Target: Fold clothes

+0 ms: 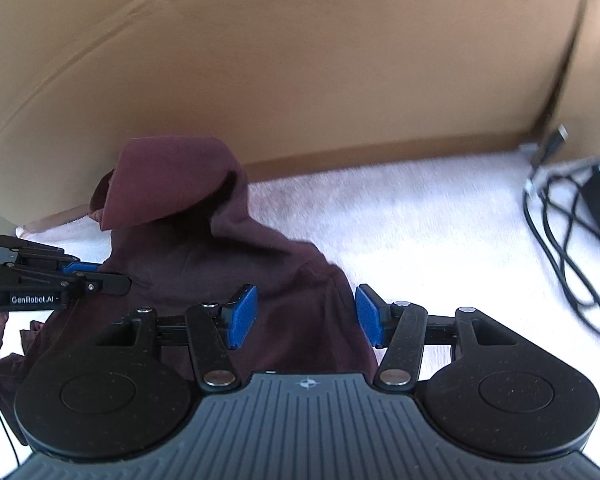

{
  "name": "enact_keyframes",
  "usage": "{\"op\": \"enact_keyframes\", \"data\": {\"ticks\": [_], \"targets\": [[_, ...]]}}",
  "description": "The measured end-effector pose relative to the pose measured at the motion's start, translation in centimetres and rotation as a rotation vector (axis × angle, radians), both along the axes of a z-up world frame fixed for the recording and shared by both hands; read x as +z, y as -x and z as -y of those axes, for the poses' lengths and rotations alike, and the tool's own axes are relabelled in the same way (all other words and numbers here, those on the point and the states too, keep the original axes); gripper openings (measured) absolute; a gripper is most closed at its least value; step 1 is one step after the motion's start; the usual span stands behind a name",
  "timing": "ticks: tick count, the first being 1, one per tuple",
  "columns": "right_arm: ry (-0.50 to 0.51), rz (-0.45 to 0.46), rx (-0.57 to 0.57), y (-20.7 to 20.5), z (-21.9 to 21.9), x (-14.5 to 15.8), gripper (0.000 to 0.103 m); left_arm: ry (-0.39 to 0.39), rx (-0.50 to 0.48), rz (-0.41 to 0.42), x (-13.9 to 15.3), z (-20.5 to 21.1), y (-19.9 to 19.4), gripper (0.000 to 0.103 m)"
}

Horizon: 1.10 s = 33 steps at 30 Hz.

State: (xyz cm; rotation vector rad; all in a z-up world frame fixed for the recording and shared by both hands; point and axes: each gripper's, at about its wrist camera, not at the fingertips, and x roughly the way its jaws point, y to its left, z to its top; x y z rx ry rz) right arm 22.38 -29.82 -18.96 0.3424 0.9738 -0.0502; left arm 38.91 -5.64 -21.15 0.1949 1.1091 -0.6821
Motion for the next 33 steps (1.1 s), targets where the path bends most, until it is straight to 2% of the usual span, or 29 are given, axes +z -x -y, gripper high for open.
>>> {"op": "enact_keyframes", "data": {"ticks": [3, 4, 5, 6, 7, 13, 19, 23, 25, 27, 29, 30, 31, 33], "targets": [[0.042, -0.007, 0.032, -1.6, -0.7, -0.9, 0.059, 0.005, 0.019, -0.004, -0.4, 0.3, 0.0, 0.009], [0.054, -0.026, 0.038, -2.3, -0.8, -1.4, 0.047, 0.004, 0.024, -0.001, -0.4, 0.3, 0.1, 0.008], [0.043, -0.060, 0.048, -2.8, -0.9, -1.8, 0.027, 0.003, 0.029, 0.003, -0.3, 0.2, 0.2, 0.008], [0.040, -0.077, 0.048, -3.2, -1.1, -1.9, 0.017, 0.002, 0.035, 0.007, -0.3, 0.2, 0.3, 0.008], [0.040, -0.078, 0.066, -3.4, -1.4, -1.6, 0.012, -0.004, 0.043, 0.017, -0.2, 0.0, 0.3, 0.008], [0.062, 0.061, 0.139, -4.9, -3.5, 2.3, 0.011, -0.002, 0.158, 0.049, 0.4, -1.9, -0.4, 0.008], [0.085, 0.179, 0.181, -6.3, -5.0, 5.0, 0.011, 0.050, 0.264, 0.093, 2.2, -3.6, -1.8, 0.008], [0.112, 0.166, 0.148, -6.8, -4.7, 3.5, 0.011, 0.029, 0.263, 0.109, 1.7, -2.7, -2.1, 0.010], [0.150, 0.139, 0.120, -7.2, -4.5, 2.1, 0.011, -0.008, 0.244, 0.097, 0.5, -1.7, -2.2, 0.026], [0.147, 0.088, 0.072, -7.7, -3.9, 0.3, 0.015, -0.060, 0.230, 0.092, -0.6, -0.8, -1.9, 0.034], [0.123, 0.038, 0.029, -8.0, -3.2, -1.2, 0.032, -0.079, 0.215, 0.091, -0.8, -0.7, -1.5, 0.040], [0.115, 0.034, 0.009, -7.9, -2.9, -1.4, 0.042, -0.079, 0.214, 0.093, -0.5, -1.1, -1.3, 0.056], [0.111, 0.049, 0.003, -7.3, -2.6, -0.9, 0.048, -0.079, 0.214, 0.096, -0.3, -1.4, -1.1, 0.062], [0.102, 0.087, 0.002, -6.1, -1.9, 0.3, 0.048, -0.086, 0.219, 0.105, 0.6, -2.5, -0.7, 0.067]]}}
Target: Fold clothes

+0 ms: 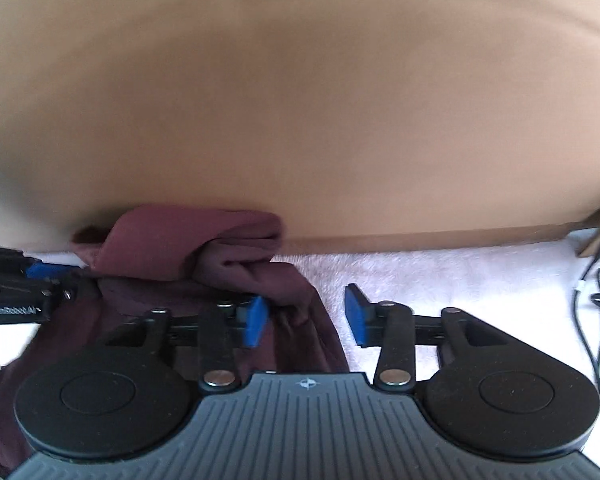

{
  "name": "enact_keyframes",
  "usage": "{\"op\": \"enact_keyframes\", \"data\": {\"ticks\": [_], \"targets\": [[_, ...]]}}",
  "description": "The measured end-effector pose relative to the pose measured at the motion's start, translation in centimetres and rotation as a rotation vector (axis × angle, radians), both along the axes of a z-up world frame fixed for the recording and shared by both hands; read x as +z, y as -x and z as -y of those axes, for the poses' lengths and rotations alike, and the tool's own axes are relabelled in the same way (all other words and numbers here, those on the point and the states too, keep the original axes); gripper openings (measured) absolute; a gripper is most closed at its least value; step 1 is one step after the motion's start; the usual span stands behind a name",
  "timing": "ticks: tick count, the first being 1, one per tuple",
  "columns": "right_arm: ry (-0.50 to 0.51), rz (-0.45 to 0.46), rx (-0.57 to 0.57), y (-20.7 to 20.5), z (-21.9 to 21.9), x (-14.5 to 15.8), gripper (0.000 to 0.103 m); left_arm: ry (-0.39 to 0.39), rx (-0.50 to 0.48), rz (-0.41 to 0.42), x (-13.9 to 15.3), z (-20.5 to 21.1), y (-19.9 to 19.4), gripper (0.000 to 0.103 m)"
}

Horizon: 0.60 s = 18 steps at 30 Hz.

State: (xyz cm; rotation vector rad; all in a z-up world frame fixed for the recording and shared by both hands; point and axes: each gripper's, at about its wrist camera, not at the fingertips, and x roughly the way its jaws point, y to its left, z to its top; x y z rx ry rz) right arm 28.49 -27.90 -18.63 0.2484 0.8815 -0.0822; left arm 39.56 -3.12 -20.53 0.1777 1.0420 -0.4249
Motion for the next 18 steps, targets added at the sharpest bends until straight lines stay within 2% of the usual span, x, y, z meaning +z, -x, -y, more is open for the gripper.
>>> {"op": "enact_keyframes", "data": {"ticks": [5, 6, 9, 10, 12, 14, 17, 18], "targets": [[-0.043, 0.039, 0.015, 5.2, 1.7, 2.9, 0.050, -0.003, -0.009, 0.038, 3.1, -2.6, 3.3, 0.072], [-0.065, 0.030, 0.015, 6.4, 1.7, 2.9, 0.051, 0.010, -0.011, 0.037, 3.6, -2.9, 4.4, 0.076], [-0.135, -0.007, 0.009, 8.9, 1.9, 2.4, 0.051, 0.030, -0.042, 0.031, 5.2, -4.7, 6.9, 0.078], [-0.160, -0.019, 0.001, 9.5, 1.9, 2.1, 0.051, 0.040, -0.051, 0.028, 6.3, -6.7, 6.5, 0.078], [-0.211, -0.043, -0.021, 11.1, 1.7, 1.2, 0.051, 0.059, -0.059, 0.021, 6.4, -8.5, 8.6, 0.080], [-0.257, -0.065, -0.051, 12.8, 1.0, 0.0, 0.051, 0.055, -0.038, 0.004, 5.5, -8.1, 10.0, 0.082], [-0.340, -0.096, -0.095, 14.4, 1.0, -2.2, 0.043, 0.065, 0.015, -0.041, 4.7, -7.7, 11.3, 0.082], [-0.371, -0.107, -0.104, 14.6, 1.2, -2.9, 0.031, 0.075, 0.039, -0.061, 5.0, -8.4, 11.5, 0.082]]}}
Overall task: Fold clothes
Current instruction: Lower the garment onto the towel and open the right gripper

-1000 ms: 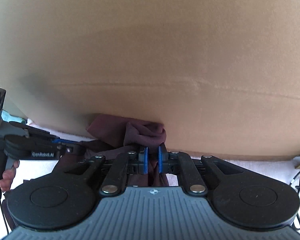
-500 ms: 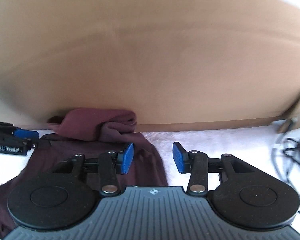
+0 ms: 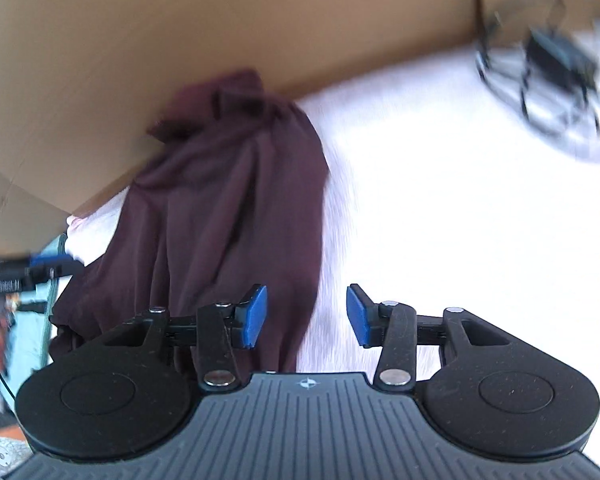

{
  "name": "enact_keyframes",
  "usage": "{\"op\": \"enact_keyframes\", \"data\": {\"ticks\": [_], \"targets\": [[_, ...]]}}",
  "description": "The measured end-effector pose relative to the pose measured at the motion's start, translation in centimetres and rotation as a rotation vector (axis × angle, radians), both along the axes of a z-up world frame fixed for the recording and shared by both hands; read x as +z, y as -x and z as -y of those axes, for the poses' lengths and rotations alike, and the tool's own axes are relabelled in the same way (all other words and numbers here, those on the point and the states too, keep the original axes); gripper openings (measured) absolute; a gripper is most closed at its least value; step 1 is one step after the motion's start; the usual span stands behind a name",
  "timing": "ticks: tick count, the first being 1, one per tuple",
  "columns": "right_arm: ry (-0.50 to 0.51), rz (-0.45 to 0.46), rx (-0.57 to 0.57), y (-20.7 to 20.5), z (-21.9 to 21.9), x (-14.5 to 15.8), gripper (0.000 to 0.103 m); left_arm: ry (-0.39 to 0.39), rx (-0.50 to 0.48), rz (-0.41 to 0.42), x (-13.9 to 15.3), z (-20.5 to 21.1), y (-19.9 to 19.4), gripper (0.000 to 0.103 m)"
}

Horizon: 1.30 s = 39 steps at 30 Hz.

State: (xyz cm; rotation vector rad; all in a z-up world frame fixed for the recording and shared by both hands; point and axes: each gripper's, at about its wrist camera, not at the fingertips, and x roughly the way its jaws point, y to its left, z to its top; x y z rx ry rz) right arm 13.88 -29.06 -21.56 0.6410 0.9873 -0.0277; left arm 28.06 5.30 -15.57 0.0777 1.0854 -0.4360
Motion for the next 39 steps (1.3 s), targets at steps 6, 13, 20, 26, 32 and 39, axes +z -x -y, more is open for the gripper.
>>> {"op": "enact_keyframes", "data": {"ticks": [6, 13, 20, 26, 32, 39], "targets": [[-0.132, -0.005, -0.085, 1.3, -1.3, -2.2, 0.029, 0.017, 0.103, -0.052, -2.0, -1.7, 1.0, 0.083], [-0.275, 0.004, -0.131, 2.8, -1.4, -2.5, 0.019, 0.028, 0.133, -0.067, -2.9, -1.7, 1.0, 0.086], [-0.212, 0.045, -0.216, 3.7, -0.8, -0.5, 0.004, 0.027, 0.135, -0.077, -3.3, -1.8, 0.6, 0.086], [-0.036, 0.128, -0.311, 3.1, 2.3, 3.8, 0.004, 0.027, 0.139, -0.085, -3.9, -2.0, 0.4, 0.087], [0.140, 0.138, -0.371, 2.5, 5.0, 5.2, 0.004, 0.021, 0.129, -0.085, -4.0, -2.2, 0.3, 0.088], [0.228, 0.086, -0.361, 0.5, 4.5, 2.8, 0.010, 0.015, 0.137, -0.075, -3.3, -3.0, 0.8, 0.088]]}}
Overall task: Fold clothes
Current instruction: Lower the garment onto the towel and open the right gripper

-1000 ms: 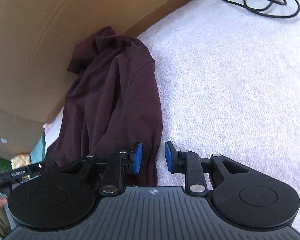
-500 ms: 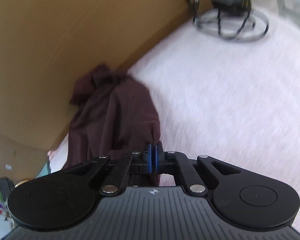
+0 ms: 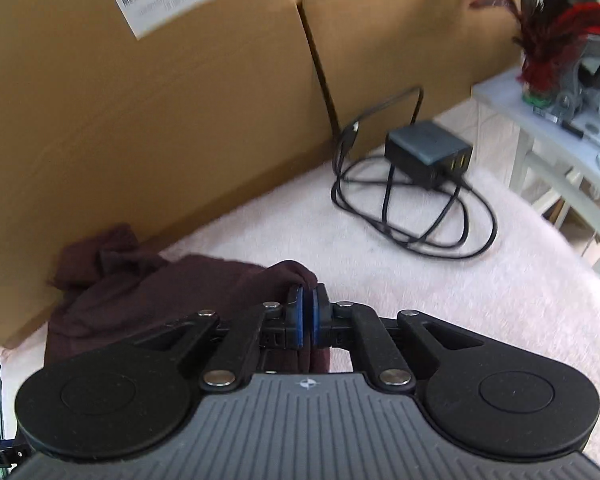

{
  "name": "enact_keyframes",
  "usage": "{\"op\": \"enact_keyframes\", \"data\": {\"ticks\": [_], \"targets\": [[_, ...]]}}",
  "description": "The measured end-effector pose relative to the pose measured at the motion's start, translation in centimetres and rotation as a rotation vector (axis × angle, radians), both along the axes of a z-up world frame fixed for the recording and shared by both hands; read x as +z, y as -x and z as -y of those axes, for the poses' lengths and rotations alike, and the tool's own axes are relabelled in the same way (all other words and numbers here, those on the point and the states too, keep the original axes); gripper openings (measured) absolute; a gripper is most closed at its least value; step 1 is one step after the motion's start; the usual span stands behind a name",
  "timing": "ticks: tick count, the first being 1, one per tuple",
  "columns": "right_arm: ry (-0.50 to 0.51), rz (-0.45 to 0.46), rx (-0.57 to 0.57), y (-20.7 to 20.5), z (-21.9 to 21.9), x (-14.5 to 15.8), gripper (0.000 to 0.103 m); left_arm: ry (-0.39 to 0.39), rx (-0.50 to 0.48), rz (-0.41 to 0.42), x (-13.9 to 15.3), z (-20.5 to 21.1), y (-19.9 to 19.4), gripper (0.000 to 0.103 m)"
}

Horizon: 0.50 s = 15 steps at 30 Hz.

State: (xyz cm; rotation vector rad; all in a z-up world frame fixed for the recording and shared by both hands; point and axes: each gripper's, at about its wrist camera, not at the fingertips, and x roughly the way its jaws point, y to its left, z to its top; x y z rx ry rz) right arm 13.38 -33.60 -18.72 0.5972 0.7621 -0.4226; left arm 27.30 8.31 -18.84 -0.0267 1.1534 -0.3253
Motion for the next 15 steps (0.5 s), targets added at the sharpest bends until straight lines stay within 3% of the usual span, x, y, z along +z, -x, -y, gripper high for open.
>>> {"op": "enact_keyframes", "data": {"ticks": [2, 3, 4, 9, 15], "targets": [[0.009, 0.015, -0.029, 1.5, -0.2, 0.6, 0.026, 0.003, 0.002, 0.016, 0.8, -0.7, 0.4, 0.088], [0.019, 0.019, -0.035, 2.3, -0.3, 1.0, 0.042, 0.000, -0.006, 0.027, 1.2, -1.0, 0.6, 0.088], [0.030, 0.020, -0.038, 3.1, -0.4, 1.4, 0.049, -0.004, -0.013, 0.037, 1.5, -1.3, 0.7, 0.088], [0.004, -0.014, 0.041, 7.0, -1.4, 1.7, 0.050, -0.096, -0.054, 0.067, 2.0, -2.2, -0.3, 0.088], [-0.064, -0.092, 0.053, 9.4, -2.8, -0.5, 0.050, -0.062, -0.014, 0.065, 1.9, -3.2, -3.7, 0.088]]}}
